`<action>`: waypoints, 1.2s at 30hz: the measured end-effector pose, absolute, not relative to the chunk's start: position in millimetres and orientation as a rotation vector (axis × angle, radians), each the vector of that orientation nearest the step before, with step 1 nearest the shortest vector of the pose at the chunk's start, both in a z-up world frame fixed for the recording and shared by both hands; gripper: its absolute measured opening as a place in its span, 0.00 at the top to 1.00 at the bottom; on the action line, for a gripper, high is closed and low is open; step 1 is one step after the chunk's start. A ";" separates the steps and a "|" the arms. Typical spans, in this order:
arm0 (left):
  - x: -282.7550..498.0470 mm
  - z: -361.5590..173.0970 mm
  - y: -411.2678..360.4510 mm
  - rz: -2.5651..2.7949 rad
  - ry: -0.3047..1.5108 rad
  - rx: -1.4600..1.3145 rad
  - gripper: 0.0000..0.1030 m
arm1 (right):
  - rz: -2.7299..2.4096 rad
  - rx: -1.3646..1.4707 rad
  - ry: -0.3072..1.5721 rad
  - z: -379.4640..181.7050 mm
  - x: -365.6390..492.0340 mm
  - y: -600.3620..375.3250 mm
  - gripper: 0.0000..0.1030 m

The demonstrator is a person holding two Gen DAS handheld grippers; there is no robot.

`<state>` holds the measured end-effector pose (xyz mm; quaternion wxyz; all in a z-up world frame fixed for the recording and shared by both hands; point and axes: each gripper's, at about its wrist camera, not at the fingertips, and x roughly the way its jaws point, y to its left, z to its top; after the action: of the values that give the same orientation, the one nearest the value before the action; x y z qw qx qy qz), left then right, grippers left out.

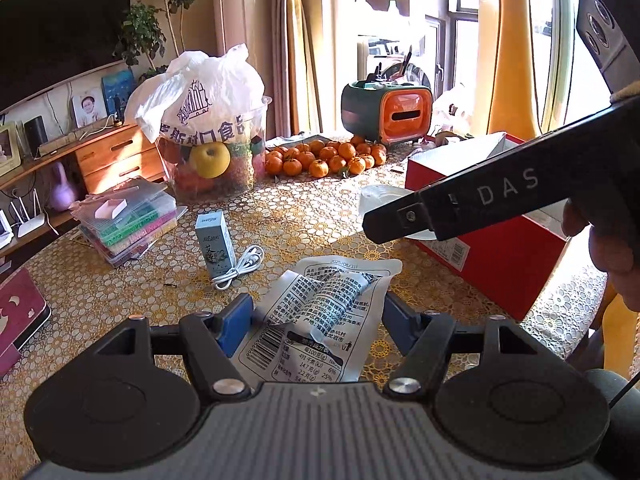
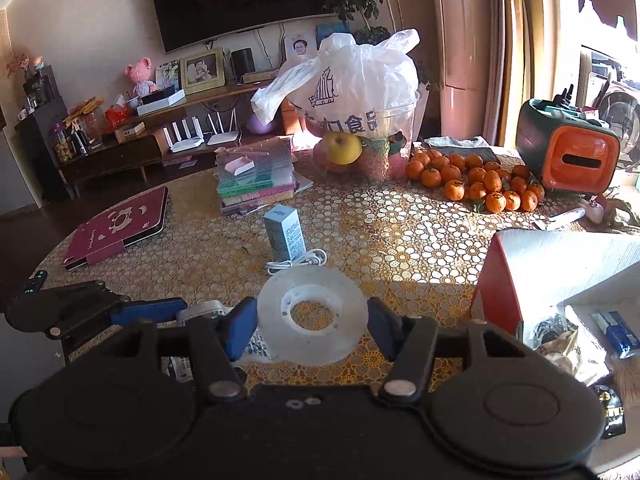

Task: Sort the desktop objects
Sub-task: 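Carry the paper packet with the left tool while the right tool carries the tape roll into the box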

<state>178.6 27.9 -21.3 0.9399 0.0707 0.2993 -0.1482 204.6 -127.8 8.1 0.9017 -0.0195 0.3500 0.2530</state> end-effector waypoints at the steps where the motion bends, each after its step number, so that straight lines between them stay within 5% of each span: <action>1: 173.9 -17.5 25.4 -0.300 0.608 0.143 0.32 | 0.523 -0.042 0.717 10.4 200.6 -130.9 0.42; 36: 140.2 38.9 -142.2 -0.516 0.571 0.194 0.32 | 0.300 0.044 0.615 44.3 131.5 -329.6 0.42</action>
<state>140.2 -142.2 38.9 0.9224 0.0943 0.2780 -0.2512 131.5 -329.6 44.3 0.9418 0.0214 0.3017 0.1470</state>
